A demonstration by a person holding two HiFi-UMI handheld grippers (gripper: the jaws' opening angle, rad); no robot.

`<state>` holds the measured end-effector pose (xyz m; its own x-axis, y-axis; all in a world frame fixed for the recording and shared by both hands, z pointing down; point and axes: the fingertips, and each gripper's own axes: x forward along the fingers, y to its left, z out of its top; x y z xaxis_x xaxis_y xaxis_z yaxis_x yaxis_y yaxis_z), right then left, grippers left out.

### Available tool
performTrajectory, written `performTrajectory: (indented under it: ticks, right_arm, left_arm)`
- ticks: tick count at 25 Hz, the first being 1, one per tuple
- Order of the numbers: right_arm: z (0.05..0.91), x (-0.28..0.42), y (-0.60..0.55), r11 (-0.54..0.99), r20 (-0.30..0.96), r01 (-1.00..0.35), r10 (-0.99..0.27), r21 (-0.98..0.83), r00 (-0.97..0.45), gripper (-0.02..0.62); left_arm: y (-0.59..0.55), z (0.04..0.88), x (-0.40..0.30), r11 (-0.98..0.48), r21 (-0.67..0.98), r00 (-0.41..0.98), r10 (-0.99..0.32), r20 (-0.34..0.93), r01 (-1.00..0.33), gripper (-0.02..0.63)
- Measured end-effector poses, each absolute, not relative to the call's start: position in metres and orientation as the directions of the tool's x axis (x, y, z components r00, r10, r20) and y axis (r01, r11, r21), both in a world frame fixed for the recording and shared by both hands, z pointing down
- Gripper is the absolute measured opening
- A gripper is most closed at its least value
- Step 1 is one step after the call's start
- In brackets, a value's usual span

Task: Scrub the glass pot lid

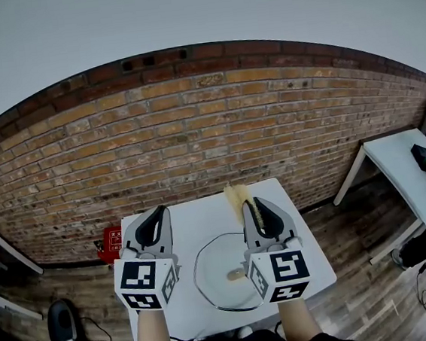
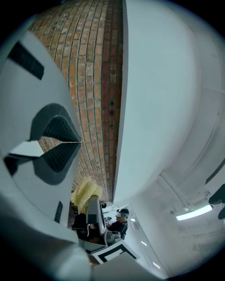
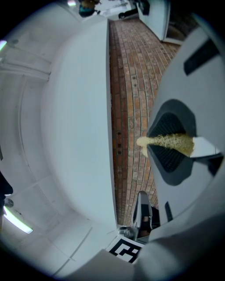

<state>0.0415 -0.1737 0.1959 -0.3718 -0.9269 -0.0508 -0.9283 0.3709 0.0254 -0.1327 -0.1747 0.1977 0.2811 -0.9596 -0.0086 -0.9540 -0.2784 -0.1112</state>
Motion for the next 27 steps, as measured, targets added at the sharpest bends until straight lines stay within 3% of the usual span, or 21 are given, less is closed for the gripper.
performTrajectory:
  ticks: [27]
  right_arm:
    - [0.207,0.043,-0.188,0.366,-0.024,-0.930,-0.930,0.032,-0.367,0.055]
  left_arm:
    - [-0.190,0.209,-0.138,-0.279,-0.103,0.278,-0.960,0.017,-0.955,0.014]
